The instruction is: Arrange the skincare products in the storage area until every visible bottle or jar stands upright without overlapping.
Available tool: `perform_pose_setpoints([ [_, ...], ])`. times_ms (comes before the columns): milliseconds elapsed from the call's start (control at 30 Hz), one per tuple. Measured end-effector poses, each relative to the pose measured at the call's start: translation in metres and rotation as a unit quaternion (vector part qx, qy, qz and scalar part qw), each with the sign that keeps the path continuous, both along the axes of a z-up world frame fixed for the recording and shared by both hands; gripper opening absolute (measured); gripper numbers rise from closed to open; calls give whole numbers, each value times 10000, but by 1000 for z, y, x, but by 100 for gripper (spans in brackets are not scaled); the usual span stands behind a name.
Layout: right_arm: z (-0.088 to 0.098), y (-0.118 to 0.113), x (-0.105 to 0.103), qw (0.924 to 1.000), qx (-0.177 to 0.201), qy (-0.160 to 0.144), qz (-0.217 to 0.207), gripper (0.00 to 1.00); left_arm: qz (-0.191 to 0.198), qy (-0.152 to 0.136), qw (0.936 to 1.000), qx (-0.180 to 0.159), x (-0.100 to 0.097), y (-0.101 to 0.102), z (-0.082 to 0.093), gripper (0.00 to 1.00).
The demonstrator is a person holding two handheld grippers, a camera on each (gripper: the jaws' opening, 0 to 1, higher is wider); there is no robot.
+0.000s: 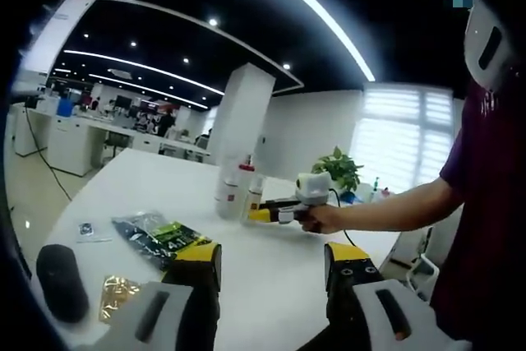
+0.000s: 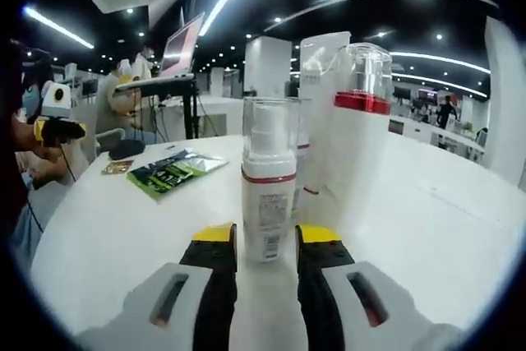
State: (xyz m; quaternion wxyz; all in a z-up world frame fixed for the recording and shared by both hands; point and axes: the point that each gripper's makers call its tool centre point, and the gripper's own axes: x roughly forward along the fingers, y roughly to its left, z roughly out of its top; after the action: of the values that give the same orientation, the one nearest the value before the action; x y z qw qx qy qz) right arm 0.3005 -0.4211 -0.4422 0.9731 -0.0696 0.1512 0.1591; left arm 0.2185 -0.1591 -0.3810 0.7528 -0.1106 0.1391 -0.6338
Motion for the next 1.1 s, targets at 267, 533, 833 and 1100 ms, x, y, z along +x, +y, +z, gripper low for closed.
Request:
perform_pose_setpoints([
  [267, 9, -16, -13, 9908, 450, 156, -1269, 28, -29, 29, 10000, 13, 0, -3, -3, 52],
  [533, 16, -2, -21, 9770, 685, 237, -2005, 33, -82, 71, 9999, 7, -1, -6, -4, 52],
  [833, 10, 0, -14, 9641, 787, 389, -2506, 21, -25, 36, 10000, 10, -1, -3, -4, 51],
  [1100, 13, -4, -10, 9659, 427, 349, -2529, 15, 39, 57, 10000, 46, 1, 3, -7, 50],
])
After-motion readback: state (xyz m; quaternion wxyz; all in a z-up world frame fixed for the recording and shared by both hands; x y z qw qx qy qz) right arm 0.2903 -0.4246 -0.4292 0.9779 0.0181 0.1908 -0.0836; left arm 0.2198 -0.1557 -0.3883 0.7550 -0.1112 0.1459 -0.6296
